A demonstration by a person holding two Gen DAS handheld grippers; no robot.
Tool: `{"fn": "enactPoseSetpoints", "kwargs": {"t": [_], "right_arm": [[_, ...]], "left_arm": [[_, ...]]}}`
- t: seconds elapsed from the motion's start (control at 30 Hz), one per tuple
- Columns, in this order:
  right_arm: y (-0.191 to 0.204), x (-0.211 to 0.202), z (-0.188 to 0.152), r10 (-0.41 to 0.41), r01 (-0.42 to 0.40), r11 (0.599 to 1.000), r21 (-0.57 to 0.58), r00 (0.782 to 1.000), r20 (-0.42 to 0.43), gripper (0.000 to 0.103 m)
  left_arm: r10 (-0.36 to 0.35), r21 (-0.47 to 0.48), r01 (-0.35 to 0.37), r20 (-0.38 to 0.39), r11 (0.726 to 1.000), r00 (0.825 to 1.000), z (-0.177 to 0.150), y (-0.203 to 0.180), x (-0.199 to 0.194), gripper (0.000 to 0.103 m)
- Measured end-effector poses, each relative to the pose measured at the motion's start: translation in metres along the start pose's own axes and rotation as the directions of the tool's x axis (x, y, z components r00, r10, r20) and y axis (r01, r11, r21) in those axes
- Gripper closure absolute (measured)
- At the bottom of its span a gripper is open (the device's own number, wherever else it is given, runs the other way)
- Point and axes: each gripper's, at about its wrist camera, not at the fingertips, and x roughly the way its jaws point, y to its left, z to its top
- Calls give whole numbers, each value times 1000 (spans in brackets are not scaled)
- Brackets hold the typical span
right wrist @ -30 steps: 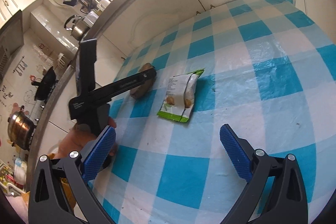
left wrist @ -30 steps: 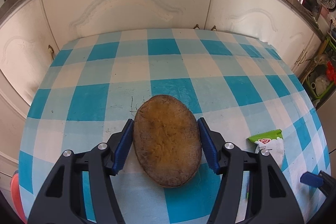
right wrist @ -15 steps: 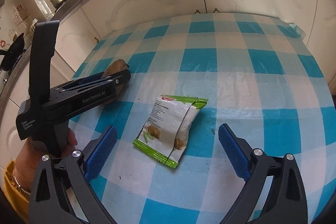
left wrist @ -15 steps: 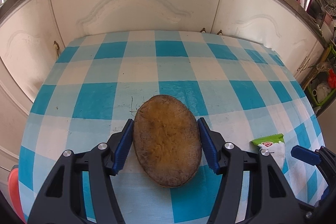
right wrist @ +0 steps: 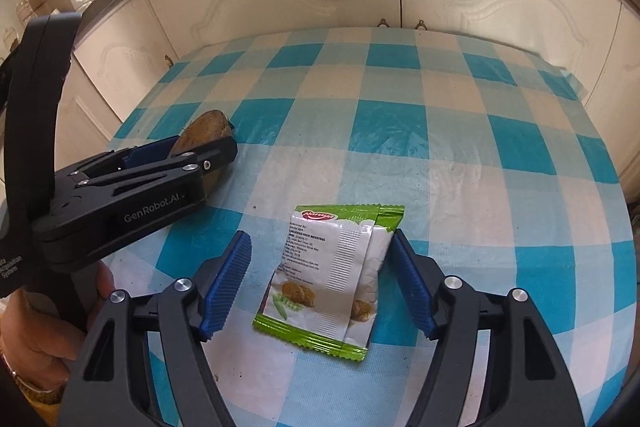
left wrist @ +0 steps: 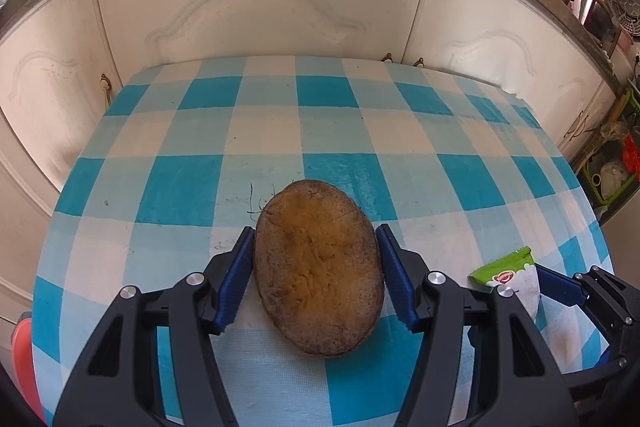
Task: Collect trash
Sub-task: 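Grasp the green-edged white snack packet with the right tool while the left tool holds the lump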
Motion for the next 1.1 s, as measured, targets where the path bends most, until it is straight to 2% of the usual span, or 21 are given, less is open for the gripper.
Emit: {"fn": "enactPoseSetpoints", "kwargs": {"t": [0.1, 0.3, 0.83, 1.1], "right_arm": [[1, 0, 0, -52, 52, 998, -27, 999, 12, 54], [-9, -3, -2, -35, 35, 999, -11, 999, 23, 64], [-21, -33, -14, 24, -29, 998, 58, 996, 89, 65], [-15, -47, -21, 49, -55, 997, 55, 993, 105, 65]], "left_arm": [[3, 1, -3, 0, 1000, 1000, 0, 0, 0, 41], [5, 1, -5, 3, 1000, 1000, 0, 0, -1, 41], [10, -57, -8, 33, 998, 999, -6, 10, -11, 41], [-2, -123, 9, 55, 992, 998, -19, 30, -35, 41]]}}
